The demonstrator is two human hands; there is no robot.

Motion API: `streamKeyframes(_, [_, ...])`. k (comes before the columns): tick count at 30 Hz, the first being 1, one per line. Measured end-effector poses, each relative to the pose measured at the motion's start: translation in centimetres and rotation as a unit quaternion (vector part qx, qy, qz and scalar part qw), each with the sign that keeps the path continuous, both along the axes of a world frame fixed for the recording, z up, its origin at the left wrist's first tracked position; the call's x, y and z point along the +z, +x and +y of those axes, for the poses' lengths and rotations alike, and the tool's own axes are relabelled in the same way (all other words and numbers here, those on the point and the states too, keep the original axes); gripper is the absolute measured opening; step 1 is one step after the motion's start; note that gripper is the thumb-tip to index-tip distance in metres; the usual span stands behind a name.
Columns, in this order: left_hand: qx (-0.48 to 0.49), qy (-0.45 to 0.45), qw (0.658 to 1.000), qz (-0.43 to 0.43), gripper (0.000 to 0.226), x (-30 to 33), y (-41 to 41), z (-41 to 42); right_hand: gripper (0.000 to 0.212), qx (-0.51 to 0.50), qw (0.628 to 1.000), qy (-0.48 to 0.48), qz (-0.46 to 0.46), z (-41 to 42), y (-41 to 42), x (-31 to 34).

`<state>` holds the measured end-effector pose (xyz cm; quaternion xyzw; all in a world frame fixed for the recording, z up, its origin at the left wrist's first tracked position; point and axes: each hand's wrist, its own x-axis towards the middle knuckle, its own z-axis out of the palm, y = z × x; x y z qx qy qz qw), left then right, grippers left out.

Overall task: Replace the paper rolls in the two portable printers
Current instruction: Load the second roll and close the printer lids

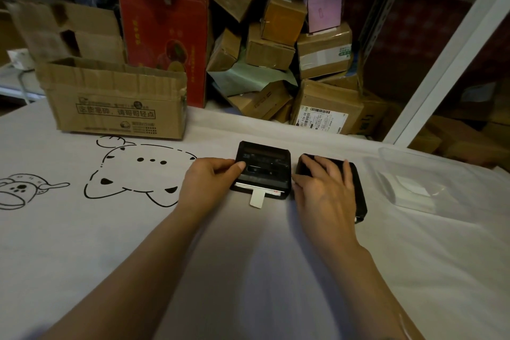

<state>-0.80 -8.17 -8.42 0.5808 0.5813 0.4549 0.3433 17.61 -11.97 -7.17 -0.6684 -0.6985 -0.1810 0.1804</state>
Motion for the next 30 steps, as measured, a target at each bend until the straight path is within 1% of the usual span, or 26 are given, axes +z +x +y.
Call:
streamKeyframes(3, [-0.011, -0.019, 1.000, 0.010, 0.030, 0.6, 0.1, 0.1, 0.019, -0.029, 0.996, -0.085, 0.011, 0.0, -0.4, 0.7])
streamKeyframes(6, [-0.023, -0.070, 0.997, 0.004, 0.028, 1.6, 0.1, 0.8, 0.027, -0.044, 0.982, -0.161, 0.084, 0.9, -0.8, 1.7])
streamKeyframes(8, [-0.028, -0.113, 0.993, -0.009, 0.029, 2.5, 0.3, 1.2, 0.029, -0.049, 0.971, -0.192, 0.134, 1.4, -1.1, 2.4])
streamKeyframes(10, [-0.025, -0.142, 0.988, -0.049, 0.024, 3.1, 0.4, 1.2, 0.036, -0.050, 0.964, -0.203, 0.163, 1.6, -1.5, 2.7])
streamKeyframes(13, [-0.010, -0.165, 0.976, -0.144, 0.017, 3.2, 0.4, 0.9, 0.042, -0.046, 0.968, -0.194, 0.150, 1.2, -2.3, 2.7])
streamKeyframes(16, [0.018, -0.181, 0.966, -0.184, 0.017, 3.1, 0.4, 0.9, 0.044, -0.046, 0.969, -0.182, 0.161, 0.8, -3.0, 2.7])
streamKeyframes(18, [0.038, -0.189, 0.964, -0.186, 0.016, 3.3, 0.4, 1.0, 0.044, -0.045, 0.969, -0.184, 0.160, 0.6, -3.3, 2.9])
streamKeyframes(20, [0.041, -0.178, 0.967, -0.177, 0.011, 3.3, 0.4, 1.0, 0.042, -0.050, 0.973, -0.184, 0.128, 0.5, -3.5, 3.1])
streamKeyframes(22, [0.036, -0.158, 0.977, -0.140, 0.013, 3.0, 0.3, 0.9, 0.038, -0.050, 0.979, -0.176, 0.092, 0.5, -3.5, 3.2])
streamKeyframes(24, [0.034, -0.146, 0.983, -0.109, 0.011, 2.7, 0.3, 0.7, 0.037, -0.044, 0.981, -0.173, 0.079, 0.6, -3.4, 3.1])
streamKeyframes(26, [0.032, -0.136, 0.986, -0.095, 0.009, 2.8, 0.2, 0.4, 0.039, -0.035, 0.982, -0.167, 0.081, 0.4, -3.3, 3.0])
streamKeyframes(27, [0.030, -0.132, 0.987, -0.086, 0.012, 2.8, 0.2, 0.4, 0.040, -0.030, 0.983, -0.161, 0.089, 0.2, -3.2, 3.0])
streamKeyframes(28, [0.026, -0.129, 0.988, -0.078, 0.015, 2.9, 0.2, 0.4, 0.039, -0.027, 0.982, -0.155, 0.100, 0.0, -3.1, 3.1])
streamKeyframes(30, [0.017, -0.130, 0.989, -0.069, 0.013, 3.0, 0.2, 0.3, 0.037, -0.026, 0.982, -0.151, 0.110, -0.2, -2.8, 3.4])
